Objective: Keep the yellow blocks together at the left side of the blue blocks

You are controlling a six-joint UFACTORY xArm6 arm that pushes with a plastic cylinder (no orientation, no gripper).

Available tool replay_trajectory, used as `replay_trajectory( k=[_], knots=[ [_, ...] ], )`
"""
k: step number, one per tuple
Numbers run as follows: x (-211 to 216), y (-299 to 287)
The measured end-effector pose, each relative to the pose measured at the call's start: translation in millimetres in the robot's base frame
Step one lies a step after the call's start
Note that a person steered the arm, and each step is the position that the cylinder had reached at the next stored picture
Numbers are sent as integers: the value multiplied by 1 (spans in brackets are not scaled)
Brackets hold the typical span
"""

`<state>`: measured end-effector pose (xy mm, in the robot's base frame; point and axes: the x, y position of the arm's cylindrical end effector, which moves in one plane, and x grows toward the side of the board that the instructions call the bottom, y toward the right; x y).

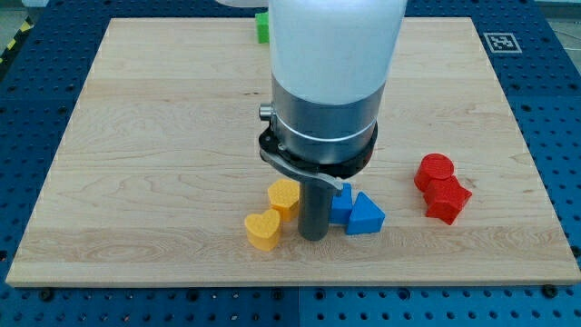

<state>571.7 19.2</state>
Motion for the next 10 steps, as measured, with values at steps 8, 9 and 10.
replay_trajectory(
  k=[8,9,10],
  knots=[
    [-103,-25],
    [-97,-50],
    [-83,-52]
  ],
)
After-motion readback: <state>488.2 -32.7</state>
